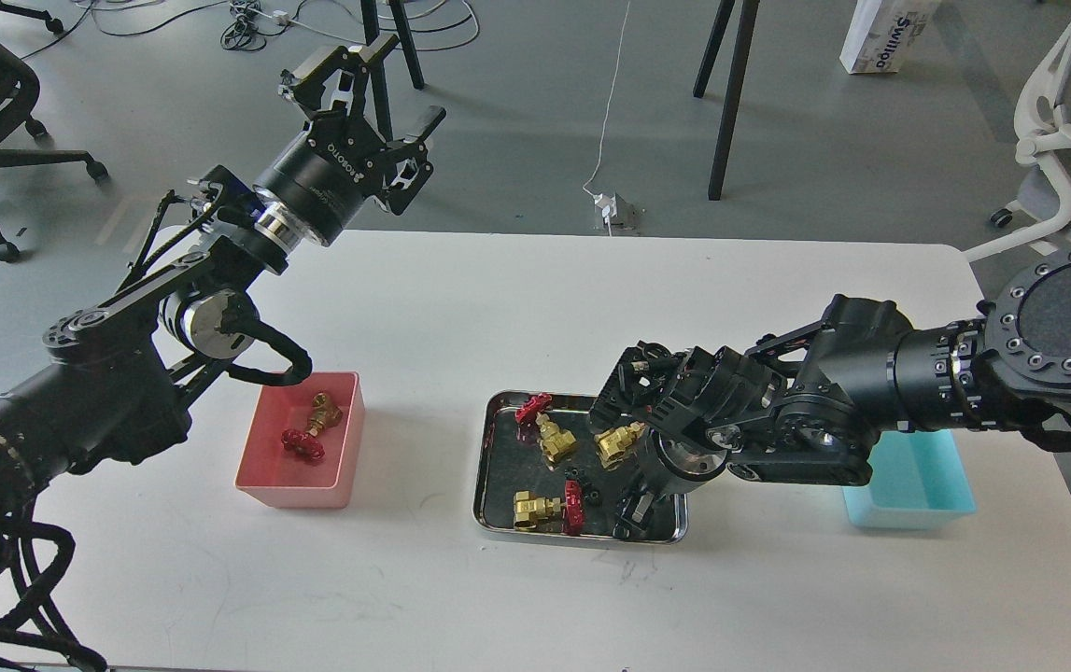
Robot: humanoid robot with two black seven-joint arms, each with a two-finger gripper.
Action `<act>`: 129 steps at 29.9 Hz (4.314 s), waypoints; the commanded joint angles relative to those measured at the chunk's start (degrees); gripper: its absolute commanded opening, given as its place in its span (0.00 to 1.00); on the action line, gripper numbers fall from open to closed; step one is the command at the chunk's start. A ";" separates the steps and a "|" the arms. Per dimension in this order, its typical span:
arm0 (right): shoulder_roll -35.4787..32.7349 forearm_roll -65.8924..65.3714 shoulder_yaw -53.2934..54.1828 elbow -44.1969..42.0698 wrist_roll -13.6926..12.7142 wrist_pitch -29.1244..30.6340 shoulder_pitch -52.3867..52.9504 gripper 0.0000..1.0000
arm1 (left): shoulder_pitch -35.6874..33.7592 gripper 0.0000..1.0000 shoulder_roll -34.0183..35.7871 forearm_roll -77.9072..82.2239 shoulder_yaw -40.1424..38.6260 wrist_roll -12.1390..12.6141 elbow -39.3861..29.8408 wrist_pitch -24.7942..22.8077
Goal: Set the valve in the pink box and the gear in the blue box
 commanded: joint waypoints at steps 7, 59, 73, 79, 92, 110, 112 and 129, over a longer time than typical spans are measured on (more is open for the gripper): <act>0.00 2.62 0.11 -0.43 0.06 -0.54 -0.73 0.46 | 0.44 0.80 -0.41 -0.01 0.14 0.00 0.49 0.00; -49.90 10.88 13.12 16.96 0.23 -1.68 1.29 0.15 | 0.88 0.80 -3.39 0.17 0.40 0.00 1.98 0.00; -39.58 10.62 16.02 17.59 -0.82 -2.13 -1.26 0.15 | 0.70 0.81 -4.36 0.26 0.40 0.00 2.16 0.00; -32.10 11.06 15.67 13.45 -0.82 -1.86 -0.82 0.15 | 0.96 0.81 -3.92 0.26 0.23 0.00 2.16 0.00; -16.26 13.86 11.54 6.16 -0.73 -1.68 -0.03 0.49 | 2.11 0.82 -3.48 0.26 0.05 0.00 2.42 0.00; -15.38 18.79 10.92 6.24 -0.65 -1.68 0.06 0.58 | 2.11 0.82 -4.36 0.26 0.05 0.00 3.30 0.00; -14.95 18.70 10.83 6.24 -0.65 -1.68 -0.21 0.57 | 2.20 0.82 -4.45 0.26 0.14 0.00 3.39 0.00; -9.85 16.24 6.70 2.90 -0.65 -1.77 -0.73 0.47 | 2.46 0.83 -4.27 0.26 0.14 0.00 3.39 0.00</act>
